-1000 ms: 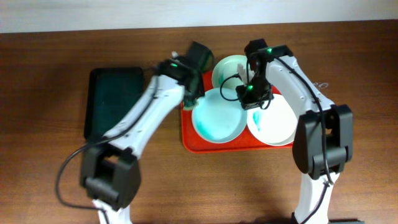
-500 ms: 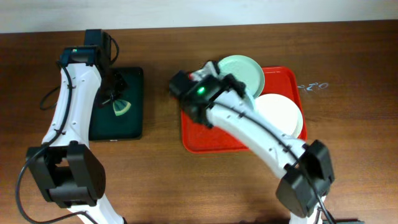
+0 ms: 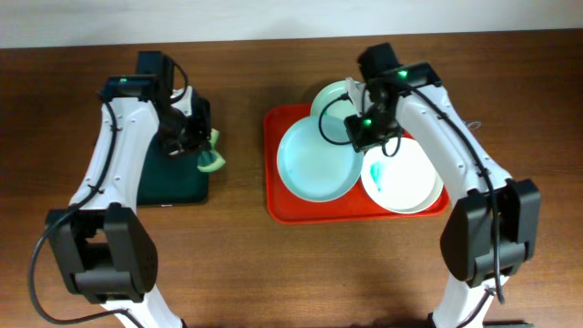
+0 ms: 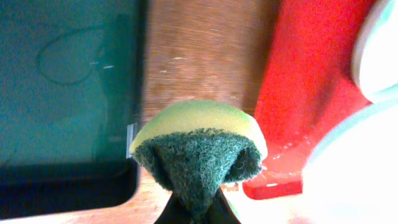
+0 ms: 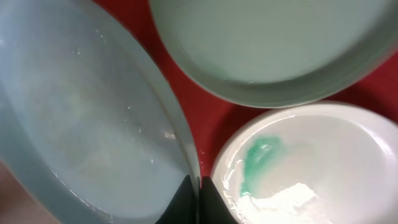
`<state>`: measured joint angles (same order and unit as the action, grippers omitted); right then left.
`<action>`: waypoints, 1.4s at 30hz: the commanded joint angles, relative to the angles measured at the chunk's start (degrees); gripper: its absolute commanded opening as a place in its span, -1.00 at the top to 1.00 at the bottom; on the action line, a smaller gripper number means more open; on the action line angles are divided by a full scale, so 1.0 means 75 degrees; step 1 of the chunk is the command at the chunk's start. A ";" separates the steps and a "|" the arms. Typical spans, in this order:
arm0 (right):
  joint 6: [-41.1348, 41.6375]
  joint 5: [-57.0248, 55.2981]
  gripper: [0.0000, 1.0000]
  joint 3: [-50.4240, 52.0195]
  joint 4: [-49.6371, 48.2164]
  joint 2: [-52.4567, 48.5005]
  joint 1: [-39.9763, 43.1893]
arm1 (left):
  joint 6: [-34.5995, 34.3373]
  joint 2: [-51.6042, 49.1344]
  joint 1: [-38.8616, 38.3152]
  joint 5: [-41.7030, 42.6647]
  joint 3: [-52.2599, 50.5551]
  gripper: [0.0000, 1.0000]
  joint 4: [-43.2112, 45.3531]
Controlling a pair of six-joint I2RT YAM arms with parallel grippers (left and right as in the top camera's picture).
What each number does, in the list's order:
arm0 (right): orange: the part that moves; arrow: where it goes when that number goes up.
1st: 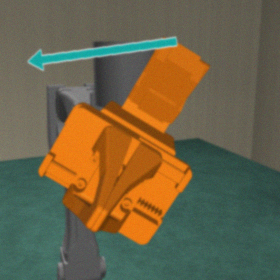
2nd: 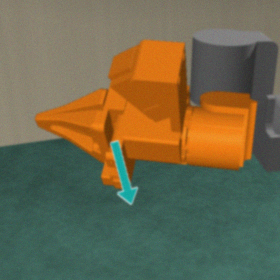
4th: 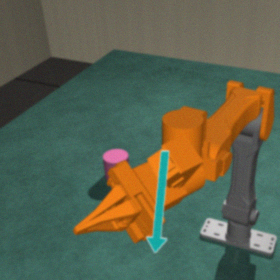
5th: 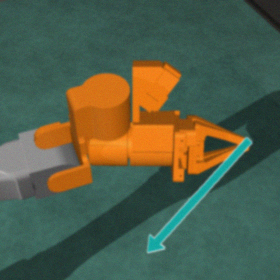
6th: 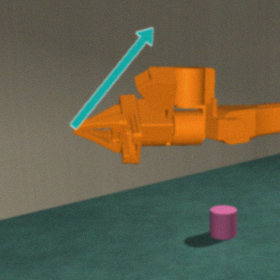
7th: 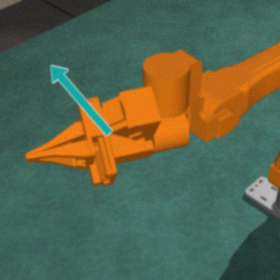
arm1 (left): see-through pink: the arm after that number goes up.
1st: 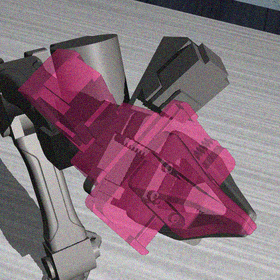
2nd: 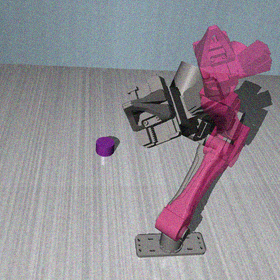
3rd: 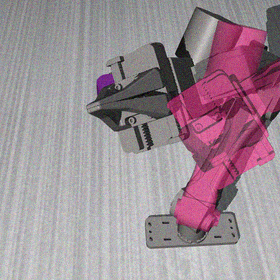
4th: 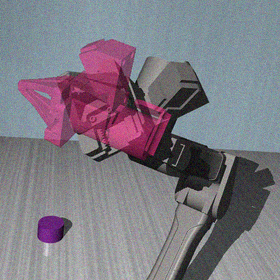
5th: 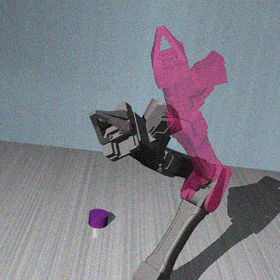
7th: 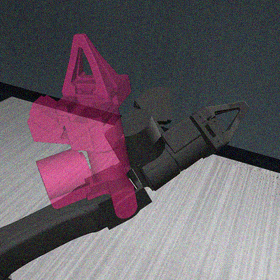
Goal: Clean dirty plates on tray and stack at the side
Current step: 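Scrub the light blue plate again with the left-held sponge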
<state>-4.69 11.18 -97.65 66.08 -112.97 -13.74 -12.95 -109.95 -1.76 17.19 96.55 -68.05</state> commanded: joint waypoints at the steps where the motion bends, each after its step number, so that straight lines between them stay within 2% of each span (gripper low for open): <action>1: -0.0341 0.1291 0.92 0.1233 -0.0772 -0.0146 0.0393 | 0.0315 0.0041 -0.0723 0.0478 -0.0015 1.00 0.0198; 3: -0.0309 0.1314 0.92 0.2066 -0.1574 -0.0146 0.0469 | 0.0309 0.0041 -0.1239 0.0449 -0.0015 1.00 0.0437; 5: -0.0254 0.1311 0.92 0.2567 -0.2192 -0.0146 0.0472 | -0.0122 0.0038 -0.1658 0.0280 -0.0015 1.00 0.0676; 7: -0.0254 0.1311 0.92 0.2891 -0.2629 -0.0146 0.0472 | -0.0595 0.0035 -0.1961 0.0023 -0.0015 1.00 0.0790; 9: -0.0166 0.1227 0.92 0.3153 -0.3013 -0.0207 0.0472 | -0.0618 0.0032 -0.2355 0.0020 -0.0015 1.00 0.0970; 11: 0.0353 0.0930 0.92 0.3281 -0.3346 -0.0280 0.0472 | -0.0769 0.0032 -0.2684 -0.0102 -0.0020 1.00 0.1081; 13: 0.0839 0.0822 0.92 0.3279 -0.3637 -0.0283 0.0487 | -0.1489 0.0032 -0.3037 -0.0994 -0.0020 1.00 0.1087; 17: 0.1539 0.0816 0.92 0.3276 -0.4028 -0.0283 0.0498 | -0.1588 0.0000 -0.3337 -0.1137 -0.0029 1.00 0.1358; 20: 0.2256 0.0825 0.92 0.3276 -0.4194 -0.0283 0.0495 | -0.2104 -0.0373 -0.3383 -0.1131 -0.0119 1.00 0.1419; 24: 0.2294 0.0825 0.92 0.3279 -0.4132 -0.0283 0.0484 | -0.2124 -0.1247 -0.3416 -0.0918 -0.0119 1.00 0.1679; 25: 0.2294 0.0825 0.92 0.3279 -0.4124 -0.0283 0.0484 | -0.2124 -0.1335 -0.3416 -0.0915 -0.0119 0.89 0.1682; 26: 0.2294 0.0825 0.92 0.3279 -0.4127 -0.0283 0.0484 | -0.2124 -0.1402 -0.3418 -0.0918 -0.0119 0.88 0.1682; 29: 0.2294 0.0825 0.92 0.3279 -0.4130 -0.0283 0.0484 | -0.2127 -0.1813 -0.3518 -0.0705 -0.0125 0.99 0.1929; 31: 0.2294 0.0825 0.92 0.3279 -0.4127 -0.0283 0.0484 | -0.2124 -0.1950 -0.3544 -0.0099 -0.0125 0.88 0.2261; 33: 0.2291 0.0825 0.91 0.3279 -0.4127 -0.0283 0.0484 | -0.2122 -0.1985 -0.3552 -0.0152 -0.0125 0.70 0.2428; 34: 0.2291 0.0825 0.91 0.3279 -0.4124 -0.0283 0.0484 | -0.2122 -0.1985 -0.3550 -0.0303 -0.0125 0.56 0.2445; 35: 0.2291 0.0825 0.91 0.3279 -0.4109 -0.0283 0.0484 | -0.2107 -0.1985 -0.3544 -0.0388 -0.0125 0.30 0.2439; 36: 0.2291 0.0825 0.90 0.3279 -0.4097 -0.0283 0.0484 | -0.2090 -0.1985 -0.3544 -0.0530 -0.0125 0.25 0.2433; 37: 0.2291 0.0822 0.90 0.3279 -0.4080 -0.0283 0.0484 | -0.2092 -0.1982 -0.3544 -0.0586 -0.0108 0.50 0.2428; 38: 0.2288 0.0825 0.90 0.3279 -0.4065 -0.0283 0.0484 | -0.2092 -0.1982 -0.3544 -0.0580 -0.0087 0.63 0.2404; 40: 0.2264 0.0822 0.90 0.3279 -0.4039 -0.0283 0.0484 | -0.2095 -0.1982 -0.3544 -0.0586 -0.0061 0.53 0.2299; 42: 0.2267 0.0822 0.90 0.3279 -0.4042 -0.0283 0.0484 | -0.2095 -0.1982 -0.3552 -0.0583 -0.0061 0.62 0.2183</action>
<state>11.86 18.96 -73.47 35.46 -114.39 -10.41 -28.75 -124.42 -28.23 13.43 95.66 -50.96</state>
